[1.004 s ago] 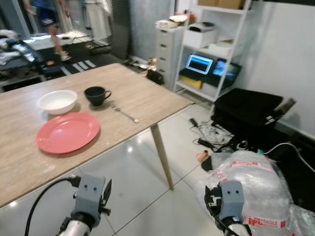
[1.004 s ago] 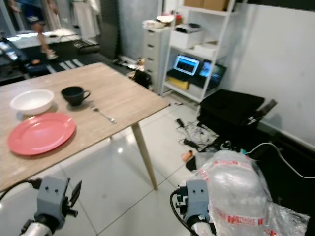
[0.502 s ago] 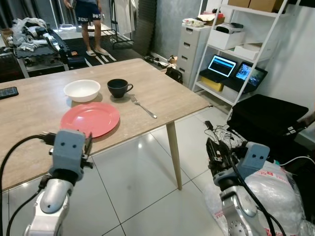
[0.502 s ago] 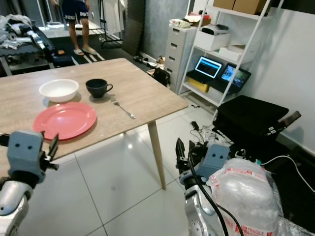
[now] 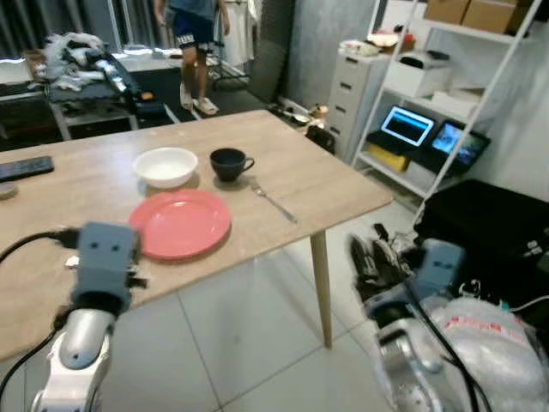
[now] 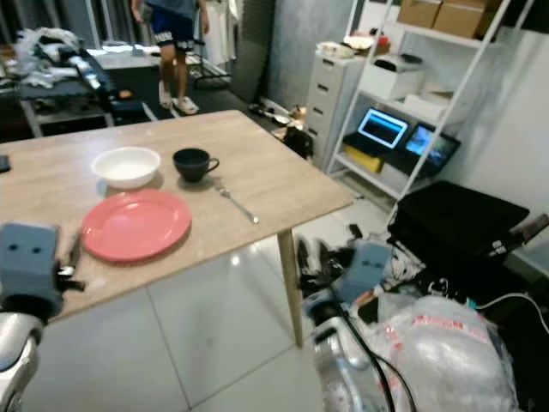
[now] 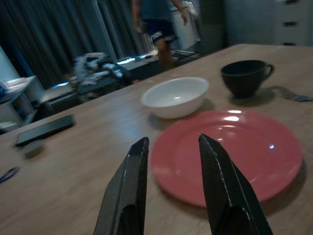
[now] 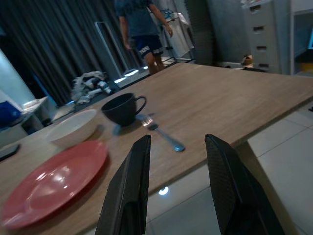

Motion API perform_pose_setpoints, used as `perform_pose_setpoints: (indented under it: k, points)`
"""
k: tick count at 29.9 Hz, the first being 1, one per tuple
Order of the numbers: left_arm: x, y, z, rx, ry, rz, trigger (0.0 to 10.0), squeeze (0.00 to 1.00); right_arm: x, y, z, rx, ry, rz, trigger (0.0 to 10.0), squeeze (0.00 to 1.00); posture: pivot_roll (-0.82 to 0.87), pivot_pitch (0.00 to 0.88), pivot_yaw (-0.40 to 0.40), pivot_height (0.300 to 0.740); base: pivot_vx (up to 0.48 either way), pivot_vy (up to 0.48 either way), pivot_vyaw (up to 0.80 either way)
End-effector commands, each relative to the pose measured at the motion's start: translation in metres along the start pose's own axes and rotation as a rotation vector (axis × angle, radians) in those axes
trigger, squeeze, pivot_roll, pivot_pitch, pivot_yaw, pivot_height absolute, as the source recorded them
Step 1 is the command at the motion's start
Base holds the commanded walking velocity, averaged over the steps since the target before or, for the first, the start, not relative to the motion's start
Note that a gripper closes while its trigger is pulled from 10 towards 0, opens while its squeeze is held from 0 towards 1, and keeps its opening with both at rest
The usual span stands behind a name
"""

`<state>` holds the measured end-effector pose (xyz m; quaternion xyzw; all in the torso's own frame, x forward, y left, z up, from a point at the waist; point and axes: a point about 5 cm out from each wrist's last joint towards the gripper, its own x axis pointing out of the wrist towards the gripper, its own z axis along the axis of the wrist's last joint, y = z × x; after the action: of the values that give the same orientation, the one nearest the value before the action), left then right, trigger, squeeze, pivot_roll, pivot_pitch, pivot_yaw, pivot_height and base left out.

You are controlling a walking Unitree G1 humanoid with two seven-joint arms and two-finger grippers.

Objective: Setting the table

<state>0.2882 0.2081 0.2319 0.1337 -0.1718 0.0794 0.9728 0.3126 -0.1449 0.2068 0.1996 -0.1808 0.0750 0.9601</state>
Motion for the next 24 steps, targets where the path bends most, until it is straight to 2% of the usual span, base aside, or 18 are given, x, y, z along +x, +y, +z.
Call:
perform_pose_setpoints:
  k: [1,6,12,18,19,24]
  points:
    - [-0.003,-0.006,-0.002,-0.005,0.016,-0.018,10.0,0.0,-0.005,-0.012,0.0,-0.001,0.014,-0.053,10.0,0.0,0.07,0.139,0.027,0.74,0.48,0.0,0.74]
    - [-0.003,-0.006,-0.002,-0.009,0.023,-0.018,10.0,0.0,-0.005,-0.017,0.0,-0.008,0.022,-0.094,10.0,0.0,0.07,0.141,0.026,0.74,0.48,0.0,0.7]
    - [-0.004,-0.007,-0.002,-0.011,0.03,-0.019,10.0,0.0,-0.005,-0.025,0.002,-0.004,0.025,-0.144,10.0,0.0,0.07,0.143,0.027,0.74,0.48,0.0,0.0]
    - [-0.003,-0.007,-0.002,-0.011,0.034,-0.023,10.0,0.0,-0.004,-0.033,0.007,-0.042,0.028,-0.16,10.0,0.0,0.07,0.144,0.029,0.74,0.48,0.0,0.0]
    - [-0.003,-0.009,-0.003,-0.018,0.045,-0.034,10.0,0.0,-0.002,-0.036,0.009,-0.094,0.04,-0.155,10.0,0.0,0.07,0.144,0.031,0.74,0.0,0.0,0.0]
    - [-0.005,-0.013,-0.002,-0.019,0.045,-0.069,10.0,0.0,0.001,-0.043,0.012,-0.16,0.061,-0.157,10.0,0.0,0.07,0.144,0.032,0.74,0.0,0.0,0.0]
